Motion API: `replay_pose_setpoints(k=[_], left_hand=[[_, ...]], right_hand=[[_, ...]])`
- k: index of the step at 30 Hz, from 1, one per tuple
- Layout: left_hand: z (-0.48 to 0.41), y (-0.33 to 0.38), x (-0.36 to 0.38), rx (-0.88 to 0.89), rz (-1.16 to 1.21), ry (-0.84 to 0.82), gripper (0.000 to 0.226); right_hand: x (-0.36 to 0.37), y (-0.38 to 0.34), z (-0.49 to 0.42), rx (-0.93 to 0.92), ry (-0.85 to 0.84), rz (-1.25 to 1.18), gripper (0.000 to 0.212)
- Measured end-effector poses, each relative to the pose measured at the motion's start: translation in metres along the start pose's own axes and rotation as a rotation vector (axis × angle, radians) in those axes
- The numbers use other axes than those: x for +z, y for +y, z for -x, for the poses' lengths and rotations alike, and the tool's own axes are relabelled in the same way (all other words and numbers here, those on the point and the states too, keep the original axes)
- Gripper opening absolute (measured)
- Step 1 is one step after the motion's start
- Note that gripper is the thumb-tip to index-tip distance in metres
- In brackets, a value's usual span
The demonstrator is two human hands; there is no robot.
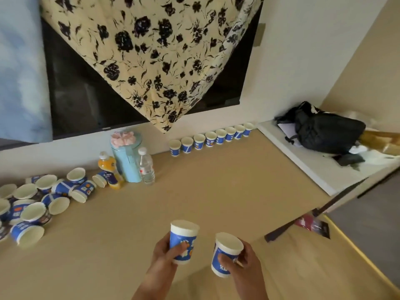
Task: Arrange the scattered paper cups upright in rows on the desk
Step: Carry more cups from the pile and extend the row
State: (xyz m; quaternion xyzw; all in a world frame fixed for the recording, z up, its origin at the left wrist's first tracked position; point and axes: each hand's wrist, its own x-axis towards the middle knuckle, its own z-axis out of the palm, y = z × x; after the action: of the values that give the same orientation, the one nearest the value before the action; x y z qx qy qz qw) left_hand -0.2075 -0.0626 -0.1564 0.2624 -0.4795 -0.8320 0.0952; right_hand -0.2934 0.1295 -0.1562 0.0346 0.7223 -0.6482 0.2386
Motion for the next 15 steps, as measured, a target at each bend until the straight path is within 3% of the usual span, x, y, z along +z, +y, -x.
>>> replay_pose_setpoints(k=[7,10,12,15], left_hand=[[-0.027,-0.003,0.036,0.083,-0.068,0.113,0.072],[-0.059,0.002,0.037,0.132,-0.117,0.186,0.073],[-0.084,0.003,0.04,0.152,-0.153,0.215,0.059],[-0.12,0.006,0.049,0.164,-0.147,0.228,0.041]], right_hand=[[-0.022,0.001,-0.042,0.075,-0.017,0.01,0.049],[-0.016,-0.009,-0.07,0.089,-0.071,0.039,0.064],[-0.016,-0.015,-0.094,0.089,-0.094,0.063,0.076],[-0.015,-0.032,-0.131,0.08,-0.113,0.079,0.057]])
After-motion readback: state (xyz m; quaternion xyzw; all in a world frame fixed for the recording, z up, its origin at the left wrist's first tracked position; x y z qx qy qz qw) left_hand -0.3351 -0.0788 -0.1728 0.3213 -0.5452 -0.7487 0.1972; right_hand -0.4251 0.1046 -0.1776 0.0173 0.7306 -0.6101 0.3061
